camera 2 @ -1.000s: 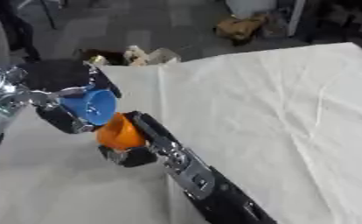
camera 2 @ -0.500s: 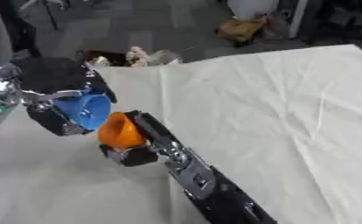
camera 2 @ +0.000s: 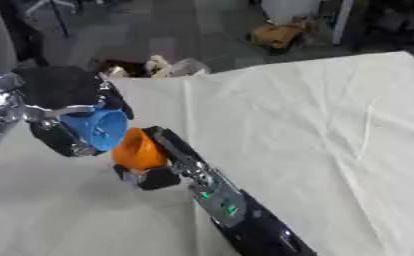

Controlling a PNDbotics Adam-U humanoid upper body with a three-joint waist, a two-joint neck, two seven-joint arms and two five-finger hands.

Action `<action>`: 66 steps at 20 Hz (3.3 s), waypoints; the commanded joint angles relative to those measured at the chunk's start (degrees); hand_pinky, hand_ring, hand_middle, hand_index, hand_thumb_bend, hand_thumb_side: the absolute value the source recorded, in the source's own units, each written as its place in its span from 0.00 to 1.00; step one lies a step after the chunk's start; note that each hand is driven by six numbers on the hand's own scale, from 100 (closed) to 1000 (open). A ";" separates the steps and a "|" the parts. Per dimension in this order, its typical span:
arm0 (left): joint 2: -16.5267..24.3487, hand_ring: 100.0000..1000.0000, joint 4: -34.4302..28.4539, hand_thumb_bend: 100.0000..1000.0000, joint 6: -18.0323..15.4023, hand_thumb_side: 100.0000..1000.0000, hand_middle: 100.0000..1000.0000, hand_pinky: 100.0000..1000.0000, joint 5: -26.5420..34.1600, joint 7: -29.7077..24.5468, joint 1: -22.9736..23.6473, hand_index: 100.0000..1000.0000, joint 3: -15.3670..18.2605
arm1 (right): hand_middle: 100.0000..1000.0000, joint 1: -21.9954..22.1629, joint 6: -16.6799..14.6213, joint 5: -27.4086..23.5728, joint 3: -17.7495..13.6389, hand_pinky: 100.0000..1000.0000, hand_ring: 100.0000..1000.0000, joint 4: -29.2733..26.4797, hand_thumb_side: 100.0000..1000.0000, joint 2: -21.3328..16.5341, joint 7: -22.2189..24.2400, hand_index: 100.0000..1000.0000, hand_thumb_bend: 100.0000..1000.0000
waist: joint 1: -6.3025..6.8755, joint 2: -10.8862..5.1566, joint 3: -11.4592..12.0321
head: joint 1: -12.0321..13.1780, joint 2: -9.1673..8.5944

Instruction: Pour the contents of one cup into another cup.

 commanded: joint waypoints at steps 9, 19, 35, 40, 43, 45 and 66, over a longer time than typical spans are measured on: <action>1.38 0.25 -0.25 0.00 -7.28 0.12 0.24 0.00 -4.14 -5.54 -0.94 0.79 -0.65 | 0.24 -0.76 0.03 -0.21 -0.42 0.57 0.31 -0.10 0.12 0.26 -0.35 0.41 0.00 | 0.17 -1.05 -0.03 | -0.07 0.43; 0.97 0.24 0.18 0.00 -8.26 0.12 0.24 0.00 -5.39 -5.66 -0.96 0.79 -1.04 | 0.24 -0.65 -0.31 -0.51 -0.51 0.57 0.32 0.61 0.12 0.43 -0.27 0.41 0.00 | 0.26 -0.95 -0.02 | -0.09 0.51; 1.11 0.21 0.06 0.00 -9.01 0.11 0.22 0.00 -6.68 -6.49 -1.13 0.78 -1.20 | 0.24 -0.78 -0.20 -0.76 -0.45 0.57 0.32 0.20 0.12 0.35 -0.26 0.41 0.00 | 0.24 -0.91 0.04 | -0.01 0.52; 0.87 0.20 -0.20 0.00 -10.43 0.12 0.22 0.00 -10.18 -6.08 -1.21 0.78 -1.77 | 0.24 -0.76 -0.22 -0.70 -0.41 0.57 0.32 0.28 0.13 0.36 -0.19 0.41 0.00 | 0.25 -0.89 0.06 | -0.05 0.53; 0.77 0.20 0.13 0.00 -10.66 0.12 0.22 0.00 -11.07 -5.52 -1.20 0.79 -1.76 | 0.24 -0.80 -0.25 -0.71 -0.41 0.57 0.32 0.26 0.13 0.35 -0.17 0.41 0.00 | 0.22 -0.86 0.08 | 0.00 0.51; 0.75 0.20 0.28 0.00 -10.68 0.12 0.22 0.00 -11.34 -5.25 -1.21 0.79 -1.75 | 0.24 -0.84 -0.25 -0.74 -0.41 0.57 0.32 0.20 0.13 0.33 -0.17 0.41 0.00 | 0.21 -0.85 0.09 | 0.01 0.46; 0.51 0.19 0.57 0.00 -11.07 0.12 0.22 0.00 -12.76 -4.71 -1.12 0.78 -2.19 | 0.24 -1.05 -0.08 -1.02 -0.43 0.57 0.32 -0.13 0.13 0.27 -0.19 0.41 0.00 | 0.20 -0.96 0.07 | 0.04 0.34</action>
